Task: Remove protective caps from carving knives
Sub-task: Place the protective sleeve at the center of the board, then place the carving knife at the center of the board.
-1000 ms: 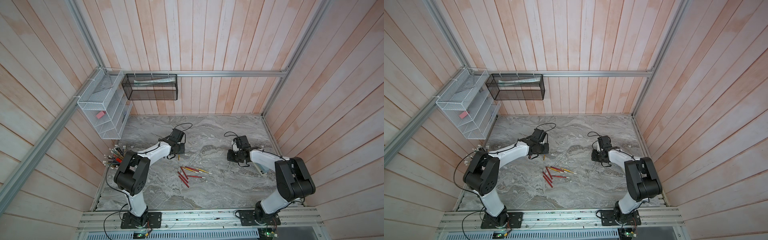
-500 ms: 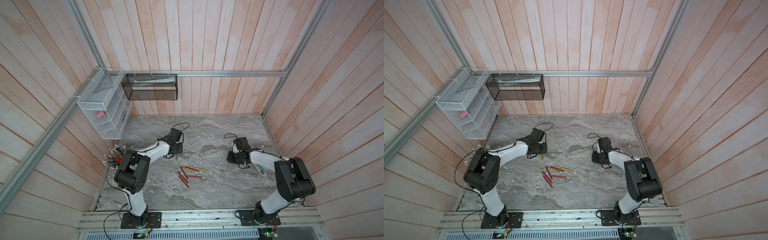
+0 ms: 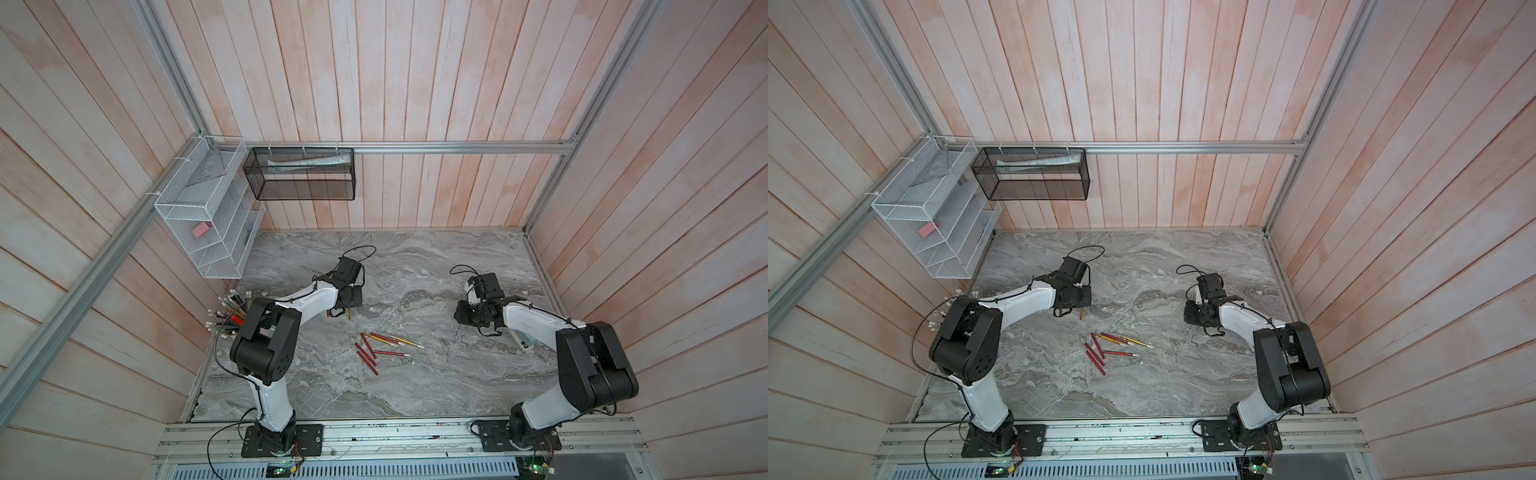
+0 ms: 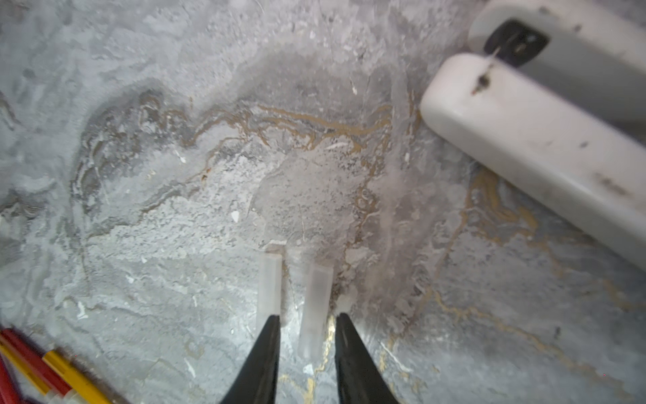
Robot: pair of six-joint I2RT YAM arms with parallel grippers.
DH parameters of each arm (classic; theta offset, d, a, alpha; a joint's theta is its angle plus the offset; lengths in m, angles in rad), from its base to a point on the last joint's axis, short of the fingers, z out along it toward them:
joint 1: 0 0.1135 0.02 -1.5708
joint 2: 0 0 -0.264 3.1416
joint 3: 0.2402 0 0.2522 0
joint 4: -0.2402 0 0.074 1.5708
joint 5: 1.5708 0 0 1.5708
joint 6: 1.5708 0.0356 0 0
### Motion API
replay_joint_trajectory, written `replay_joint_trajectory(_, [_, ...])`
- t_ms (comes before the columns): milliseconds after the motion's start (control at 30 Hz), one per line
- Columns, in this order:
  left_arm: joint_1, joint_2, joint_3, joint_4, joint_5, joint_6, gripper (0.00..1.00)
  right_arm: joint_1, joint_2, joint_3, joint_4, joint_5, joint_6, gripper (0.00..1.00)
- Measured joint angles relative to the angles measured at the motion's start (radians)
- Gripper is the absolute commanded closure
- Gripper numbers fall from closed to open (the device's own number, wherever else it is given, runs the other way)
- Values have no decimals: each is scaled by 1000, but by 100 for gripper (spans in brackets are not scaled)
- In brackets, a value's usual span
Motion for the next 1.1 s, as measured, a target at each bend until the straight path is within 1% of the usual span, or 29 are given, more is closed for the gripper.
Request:
replay_joint_trajectory(233, [13, 52, 16, -8, -54, 4, 100, 0, -84, 0, -21, 0, 3, 68])
replay_joint_trajectory(467, [26, 94, 68, -20, -92, 15, 100, 0, -112, 0, -29, -1, 4, 68])
replay_joint_trajectory(633, [45, 113, 74, -24, -105, 22, 87, 0, -112, 0, -33, -2, 4, 68])
replay_joint_trajectory(833, [57, 114, 74, -23, -109, 25, 77, 0, -112, 0, -34, -4, 4, 68])
replay_joint_trajectory(1100, [58, 115, 74, -23, -108, 26, 75, 0, -112, 0, -37, -5, 4, 67])
